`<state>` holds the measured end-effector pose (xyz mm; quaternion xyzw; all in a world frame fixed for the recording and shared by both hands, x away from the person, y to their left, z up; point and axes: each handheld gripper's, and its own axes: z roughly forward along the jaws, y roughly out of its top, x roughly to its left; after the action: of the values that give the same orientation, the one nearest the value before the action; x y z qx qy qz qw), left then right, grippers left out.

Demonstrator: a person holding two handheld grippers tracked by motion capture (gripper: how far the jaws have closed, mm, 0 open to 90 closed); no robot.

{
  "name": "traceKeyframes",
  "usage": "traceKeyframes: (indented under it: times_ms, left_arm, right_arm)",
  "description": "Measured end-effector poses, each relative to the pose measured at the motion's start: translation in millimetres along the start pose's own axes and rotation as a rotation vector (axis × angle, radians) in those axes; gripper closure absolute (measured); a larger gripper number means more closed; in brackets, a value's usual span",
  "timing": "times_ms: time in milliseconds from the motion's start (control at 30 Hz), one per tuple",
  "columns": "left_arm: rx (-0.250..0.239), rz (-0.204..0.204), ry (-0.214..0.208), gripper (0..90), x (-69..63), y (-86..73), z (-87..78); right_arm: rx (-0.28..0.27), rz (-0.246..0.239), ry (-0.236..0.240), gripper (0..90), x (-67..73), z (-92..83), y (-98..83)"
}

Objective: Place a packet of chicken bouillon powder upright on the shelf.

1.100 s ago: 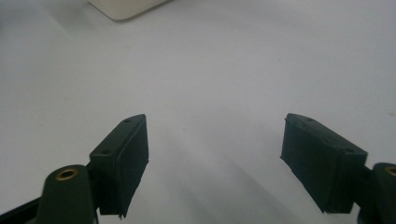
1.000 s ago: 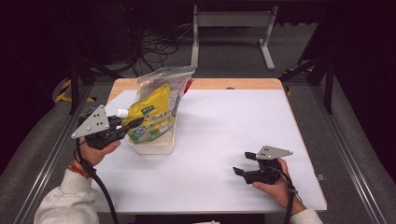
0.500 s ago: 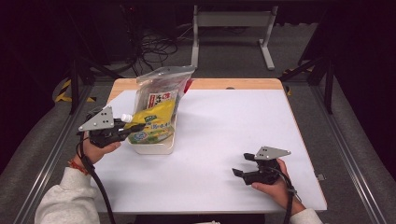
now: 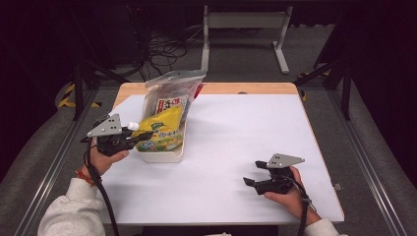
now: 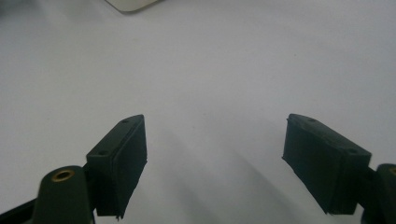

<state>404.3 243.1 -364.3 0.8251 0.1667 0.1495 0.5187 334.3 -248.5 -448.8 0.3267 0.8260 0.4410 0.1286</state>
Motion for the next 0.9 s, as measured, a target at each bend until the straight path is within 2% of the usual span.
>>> traceKeyframes:
  times_ms: [133, 200, 267, 400, 433, 500, 600, 700, 900]
  left_arm:
    - [0.002, -0.013, 0.024, 80.2, -0.6, -3.4, 3.7]
    - [-0.014, -0.018, 0.038, 78.2, -1.0, -2.9, 4.8]
    - [-0.048, -0.038, 0.062, 72.1, -0.6, -1.7, 5.4]
    - [-0.078, -0.055, 0.053, 81.6, 0.3, -2.9, 6.2]
    - [-0.082, -0.067, 0.064, 82.5, 1.2, -3.6, 6.8]
    - [-0.07, -0.072, 0.072, 86.2, 1.8, -3.6, 8.8]
    - [-0.053, -0.068, 0.065, 87.3, -0.4, -2.7, 12.7]
    - [-0.038, -0.041, 0.072, 87.9, -3.4, -1.4, 14.8]
    - [-0.025, -0.048, 0.094, 88.3, -4.4, -5.0, 14.8]
  right_arm:
    - [0.005, -0.004, 0.006, 22.0, 0.9, 1.3, 0.4]
    - [0.004, -0.016, 0.018, 28.5, 2.2, 0.9, 0.8]
    - [0.001, -0.022, 0.023, 28.7, 3.5, 0.6, 1.5]
    - [0.003, -0.029, 0.03, 29.0, 4.8, 0.7, 2.4]
    - [0.005, -0.029, 0.031, 29.0, 4.8, 0.8, 2.2]
    - [0.011, -0.033, 0.042, 34.5, 4.6, 0.5, 2.0]
    - [0.011, -0.032, 0.035, 34.1, 4.5, -0.6, 2.4]
    - [-0.001, -0.029, 0.036, 32.4, 4.9, -2.1, 2.9]
    - [-0.016, -0.035, 0.018, 31.4, 5.7, -4.2, 5.0]
